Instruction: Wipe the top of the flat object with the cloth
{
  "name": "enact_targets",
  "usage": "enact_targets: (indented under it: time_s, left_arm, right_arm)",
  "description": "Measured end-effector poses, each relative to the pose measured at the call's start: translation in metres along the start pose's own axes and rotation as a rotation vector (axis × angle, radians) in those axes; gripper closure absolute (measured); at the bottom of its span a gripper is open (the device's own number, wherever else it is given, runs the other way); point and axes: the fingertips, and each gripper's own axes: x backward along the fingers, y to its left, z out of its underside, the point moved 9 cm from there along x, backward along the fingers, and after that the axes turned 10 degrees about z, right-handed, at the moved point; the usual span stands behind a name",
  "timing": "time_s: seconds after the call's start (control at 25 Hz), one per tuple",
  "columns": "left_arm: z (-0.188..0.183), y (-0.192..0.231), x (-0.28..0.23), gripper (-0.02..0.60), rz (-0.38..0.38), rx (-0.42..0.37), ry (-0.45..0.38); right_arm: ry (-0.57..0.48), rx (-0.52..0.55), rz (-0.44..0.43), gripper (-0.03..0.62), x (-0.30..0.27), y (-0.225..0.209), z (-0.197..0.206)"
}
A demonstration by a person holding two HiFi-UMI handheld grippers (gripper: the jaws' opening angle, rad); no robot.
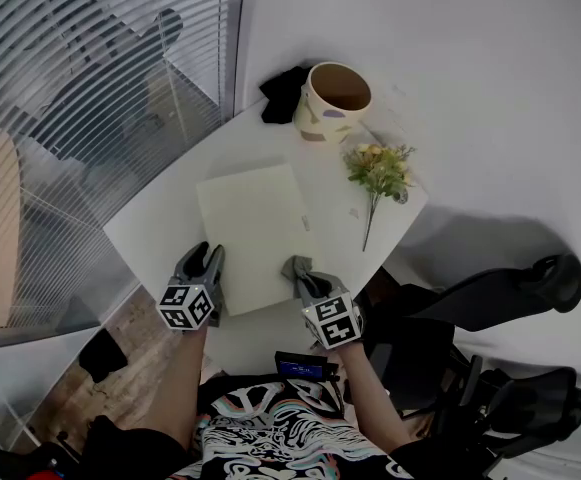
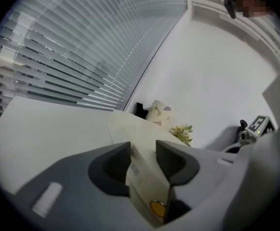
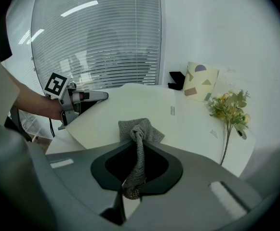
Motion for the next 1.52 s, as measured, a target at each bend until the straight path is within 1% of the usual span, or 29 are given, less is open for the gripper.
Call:
enact_targets:
  time_s: [0.44,1.16,1.32,1.52]
  left_arm:
    - [0.001,0.000,0.000,0.365,-0.002,-0.005,-0.005]
    - [0.001,0.000,-0.001,0.367,0.000,-0.006,-0.007]
    - [0.000,-0.001,0.000,0.367,-0.001,-0.005,-0.007]
    - [0.000,0.000,0.000,0.367,-0.002,-0.006,-0.005]
  right_arm:
    - [0.000,0.017,-0.060,0.574,-0.004,0.014,-0.007]
    - [-0.006,0.076,-0.135,0.574,-0.012,0.041,-0.019]
    - [-0.013,0.101,-0.177,0.574,-0.012,0.050,-0.022]
    - [-0.016,0.113,-0.194,0.574,-0.014,0.056,-0.025]
